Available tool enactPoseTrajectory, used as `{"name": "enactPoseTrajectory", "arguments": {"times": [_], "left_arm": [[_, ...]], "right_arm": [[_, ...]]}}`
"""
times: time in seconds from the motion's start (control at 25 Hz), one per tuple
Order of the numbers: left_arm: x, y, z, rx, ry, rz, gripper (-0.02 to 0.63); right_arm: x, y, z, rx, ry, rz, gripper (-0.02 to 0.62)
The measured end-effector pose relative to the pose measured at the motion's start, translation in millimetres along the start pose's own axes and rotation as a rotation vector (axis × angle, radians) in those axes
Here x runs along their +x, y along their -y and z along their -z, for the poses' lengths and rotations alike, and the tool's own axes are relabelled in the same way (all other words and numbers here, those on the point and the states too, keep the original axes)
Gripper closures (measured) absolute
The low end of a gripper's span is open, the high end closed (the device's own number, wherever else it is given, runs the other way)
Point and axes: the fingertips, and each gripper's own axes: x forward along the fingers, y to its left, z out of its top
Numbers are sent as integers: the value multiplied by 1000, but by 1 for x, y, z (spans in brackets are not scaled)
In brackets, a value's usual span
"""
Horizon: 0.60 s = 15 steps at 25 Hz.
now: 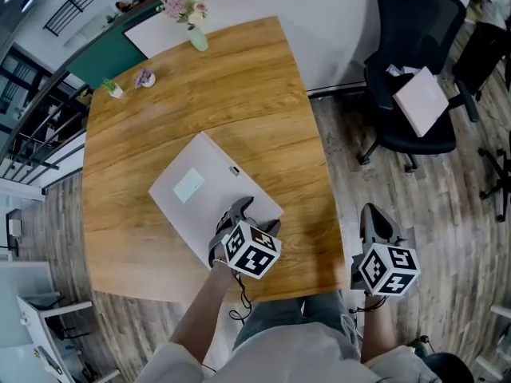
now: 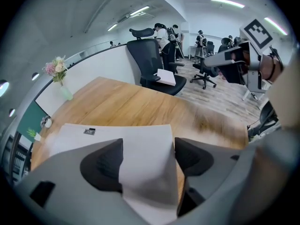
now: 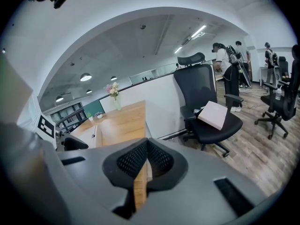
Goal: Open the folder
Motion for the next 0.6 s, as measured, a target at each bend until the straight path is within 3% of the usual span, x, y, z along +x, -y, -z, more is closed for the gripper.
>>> {"name": "enactPoseTrajectory", "arguments": {"times": [0.24,0.6], "left_arm": [[1,3,0,-2,3,19,272],[-12,6,-5,-84,39,136,328]], "right_arm": [[5,2,2,1,-5,-11,594],[10,-3,-4,-10,-3,-29,594]]}}
